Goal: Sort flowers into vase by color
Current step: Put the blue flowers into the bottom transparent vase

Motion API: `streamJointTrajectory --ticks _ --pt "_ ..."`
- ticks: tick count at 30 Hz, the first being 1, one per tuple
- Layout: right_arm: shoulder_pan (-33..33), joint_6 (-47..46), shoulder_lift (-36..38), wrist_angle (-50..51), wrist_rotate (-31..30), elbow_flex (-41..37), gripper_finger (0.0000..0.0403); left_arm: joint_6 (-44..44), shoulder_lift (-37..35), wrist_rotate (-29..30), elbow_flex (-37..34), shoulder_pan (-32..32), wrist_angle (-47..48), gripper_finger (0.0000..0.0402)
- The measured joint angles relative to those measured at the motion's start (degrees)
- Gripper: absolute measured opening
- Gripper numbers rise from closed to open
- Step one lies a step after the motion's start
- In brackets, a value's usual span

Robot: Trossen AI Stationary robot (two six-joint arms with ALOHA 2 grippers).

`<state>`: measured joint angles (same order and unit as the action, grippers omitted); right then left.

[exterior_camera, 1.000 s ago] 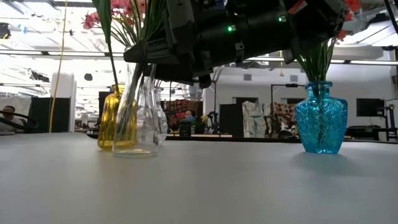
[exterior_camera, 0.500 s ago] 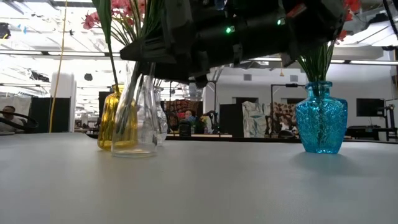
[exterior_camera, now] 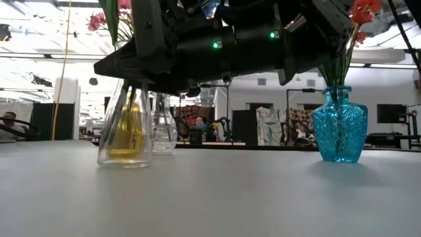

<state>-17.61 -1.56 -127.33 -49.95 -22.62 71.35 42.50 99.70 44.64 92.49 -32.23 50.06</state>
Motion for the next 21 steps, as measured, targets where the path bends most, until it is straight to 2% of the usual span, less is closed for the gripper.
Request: streamJointTrajectory --ticks 4,9,17,21 --pt "0.0 0.1 0.0 0.0 -0.3 0.0 0.0268 0.0 0.0 -0.6 0.0 0.0 0.0 0.0206" --pt "-0.8 0.2 0.0 0.1 -2.6 0.0 0.0204 0.1 0.0 -0.8 0.0 0.0 0.0 0.0206" --pt "-2.6 0.3 1.7 3.7 -9.8 -0.2 0.0201 1.2 0.0 -1.3 0.0 -0.5 0.0 0.0206" --pt "-3.8 -1.9 4.0 9.7 -14.5 -0.5 0.0201 1.3 0.0 -1.4 0.0 -0.7 -0.1 0.0206"
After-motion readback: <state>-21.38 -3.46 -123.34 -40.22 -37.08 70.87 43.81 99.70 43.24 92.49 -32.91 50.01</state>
